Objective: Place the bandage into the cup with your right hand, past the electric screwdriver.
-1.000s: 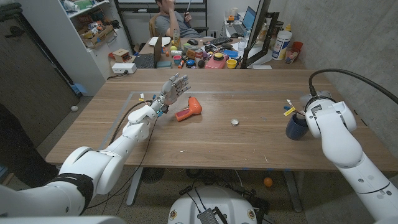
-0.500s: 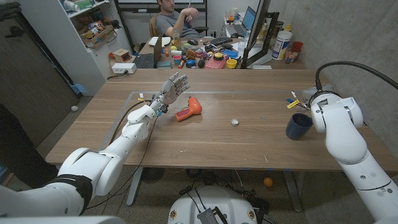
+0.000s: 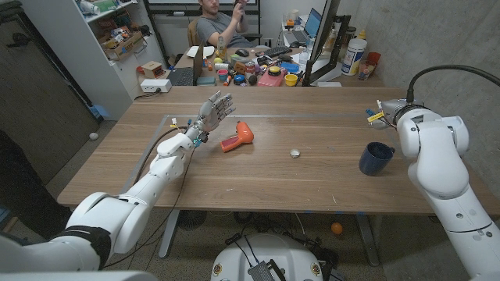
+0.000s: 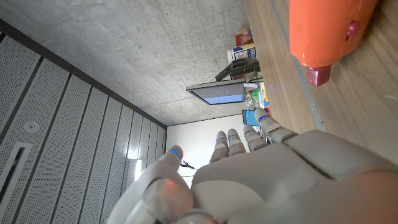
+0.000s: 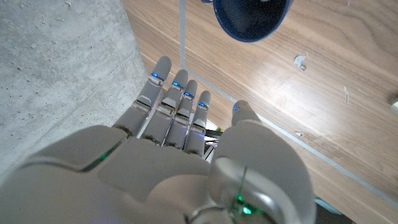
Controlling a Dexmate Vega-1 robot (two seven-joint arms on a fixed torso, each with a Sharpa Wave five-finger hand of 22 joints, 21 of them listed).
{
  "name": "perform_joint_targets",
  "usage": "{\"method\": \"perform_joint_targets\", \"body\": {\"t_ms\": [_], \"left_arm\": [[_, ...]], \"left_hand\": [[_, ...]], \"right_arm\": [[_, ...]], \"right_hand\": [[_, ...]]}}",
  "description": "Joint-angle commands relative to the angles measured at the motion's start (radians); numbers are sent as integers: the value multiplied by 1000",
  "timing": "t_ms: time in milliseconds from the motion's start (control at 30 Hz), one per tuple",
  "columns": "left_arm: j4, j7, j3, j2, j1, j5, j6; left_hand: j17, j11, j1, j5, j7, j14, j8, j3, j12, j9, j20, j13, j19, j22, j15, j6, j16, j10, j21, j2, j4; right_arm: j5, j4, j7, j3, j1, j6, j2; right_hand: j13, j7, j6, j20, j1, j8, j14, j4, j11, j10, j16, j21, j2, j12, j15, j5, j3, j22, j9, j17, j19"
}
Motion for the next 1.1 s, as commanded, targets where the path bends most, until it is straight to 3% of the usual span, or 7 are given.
{"method": "perform_joint_targets", "body": {"t_ms": [33, 300, 467, 733, 800, 1100], "left_arm": [[-92, 29, -4, 43, 48, -19, 21], [-137, 34, -3, 68, 73, -36, 30], [-160, 33, -7, 84, 90, -51, 32], [-241, 31, -27, 145, 144, -78, 42], [-258, 31, -33, 161, 157, -82, 38], [-338, 24, -52, 220, 226, -115, 27]], "left_hand": [[3, 1, -8, 6, 4, -9, 4, -5, 7, 3, -41, 5, 8, 3, -7, -1, 2, -2, -2, 81, 1], [3, 2, -8, 7, 3, -8, 4, -5, 7, 3, -39, 5, 8, 3, -7, -1, 3, -1, -3, 81, 1], [3, 2, -8, 7, 4, -8, 4, -6, 7, 3, -38, 5, 8, 3, -7, -1, 3, -1, -4, 81, 1], [3, 0, -8, 7, 4, -8, 4, -6, 7, 3, -38, 5, 9, 3, -7, -1, 3, -1, -5, 81, 1], [3, 0, -8, 7, 4, -9, 4, -6, 7, 3, -38, 5, 8, 3, -7, -1, 2, -2, -5, 81, 1], [3, 2, -8, 7, 4, -8, 4, -7, 7, 3, -35, 5, 9, 3, -7, -1, 3, -2, -6, 81, 1]], "right_arm": [[139, -25, -79, 25, 9, -92, 15], [267, -53, -177, 55, -7, -164, 16], [364, -68, -249, 71, -15, -213, 11], [499, -115, -389, 76, -45, -309, 1], [519, -128, -432, 67, -55, -333, -2], [645, -178, -628, 64, -133, -384, -28]], "right_hand": [[3, 3, -3, 3, -12, -7, -22, 5, 5, -14, -2, -11, -2, -11, -95, -5, 3, 3, 2, -2, -13], [1, 5, -13, 41, -26, -34, -83, 7, 10, -57, -4, -47, -1, -38, -71, -14, 3, 3, 3, -12, -64], [-1, -1, -58, 68, -37, -75, -162, 6, 18, -106, -8, -83, 0, -59, -46, -20, 5, 3, 3, -21, -115], [-3, 5, -105, 80, -53, -116, -217, 10, 11, -156, -6, -111, 5, -72, -20, -27, 5, 4, 3, -26, -149], [-3, 6, -118, 83, -62, -128, -235, 13, 18, -170, -7, -118, 5, -74, -14, -29, 3, 4, 2, -27, -155], [-9, -3, -168, 104, -91, -175, -322, 19, 2, -305, -9, -157, 9, -93, 11, -39, -1, 5, 2, -33, -196]]}}
